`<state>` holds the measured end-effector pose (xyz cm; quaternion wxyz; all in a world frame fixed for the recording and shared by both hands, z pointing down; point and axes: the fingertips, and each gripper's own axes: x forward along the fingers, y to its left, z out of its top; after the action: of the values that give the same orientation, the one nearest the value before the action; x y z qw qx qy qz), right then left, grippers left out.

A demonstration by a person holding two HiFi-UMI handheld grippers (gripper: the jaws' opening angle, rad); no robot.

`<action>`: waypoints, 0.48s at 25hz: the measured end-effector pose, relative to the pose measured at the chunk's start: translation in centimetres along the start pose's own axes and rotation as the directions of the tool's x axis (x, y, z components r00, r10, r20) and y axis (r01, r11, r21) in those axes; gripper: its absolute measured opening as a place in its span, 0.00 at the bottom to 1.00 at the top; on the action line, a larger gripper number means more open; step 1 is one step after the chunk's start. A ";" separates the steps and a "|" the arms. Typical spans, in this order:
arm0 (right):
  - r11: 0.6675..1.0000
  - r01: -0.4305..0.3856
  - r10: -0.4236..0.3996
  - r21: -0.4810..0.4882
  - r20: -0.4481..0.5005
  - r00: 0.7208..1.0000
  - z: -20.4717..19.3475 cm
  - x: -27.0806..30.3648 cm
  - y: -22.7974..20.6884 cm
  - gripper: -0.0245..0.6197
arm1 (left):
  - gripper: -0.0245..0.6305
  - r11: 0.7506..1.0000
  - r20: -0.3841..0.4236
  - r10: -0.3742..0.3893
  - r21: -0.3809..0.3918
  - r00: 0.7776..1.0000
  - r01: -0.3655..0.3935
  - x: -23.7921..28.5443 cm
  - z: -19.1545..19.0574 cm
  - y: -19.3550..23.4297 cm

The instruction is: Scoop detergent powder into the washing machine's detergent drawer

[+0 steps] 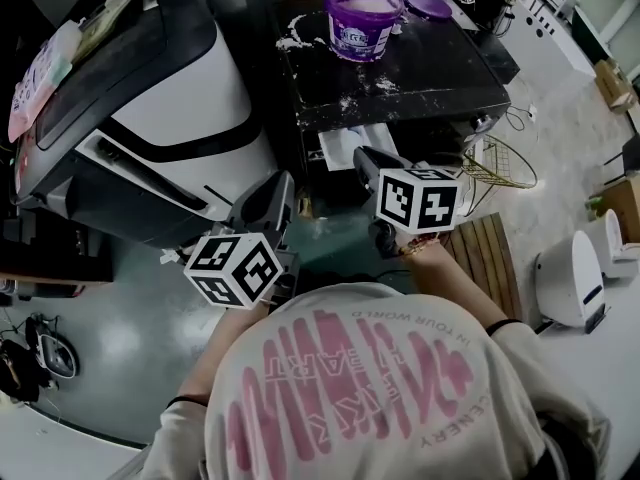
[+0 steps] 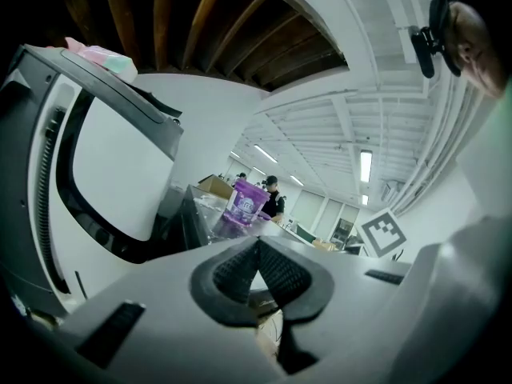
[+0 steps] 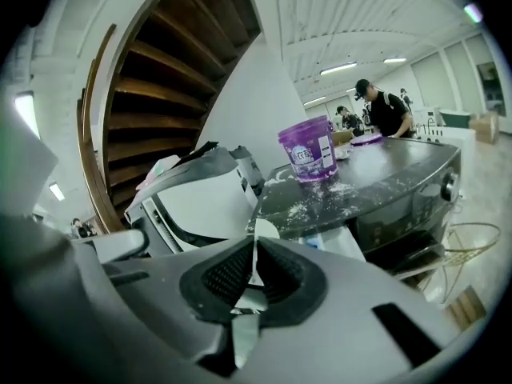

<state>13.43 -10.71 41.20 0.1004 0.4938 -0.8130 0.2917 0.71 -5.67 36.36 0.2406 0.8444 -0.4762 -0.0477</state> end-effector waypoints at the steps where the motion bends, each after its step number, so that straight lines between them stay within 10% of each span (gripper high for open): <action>1: 1.000 -0.012 0.012 0.014 0.013 1.000 0.4 -0.2 0.3 0.05 | 0.04 1.000 0.000 -0.001 0.002 1.000 0.001 0.1 0.0 -0.1; 12: 0.999 -0.042 0.042 0.000 0.118 0.992 2.7 -2.4 1.5 0.05 | 0.04 1.000 0.039 0.003 0.001 0.999 -0.003 -0.1 0.3 -0.8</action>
<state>13.68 -9.97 37.36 0.0455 0.4932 -0.8274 0.2649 1.18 -5.37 35.70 0.2308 0.8428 -0.4821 -0.0634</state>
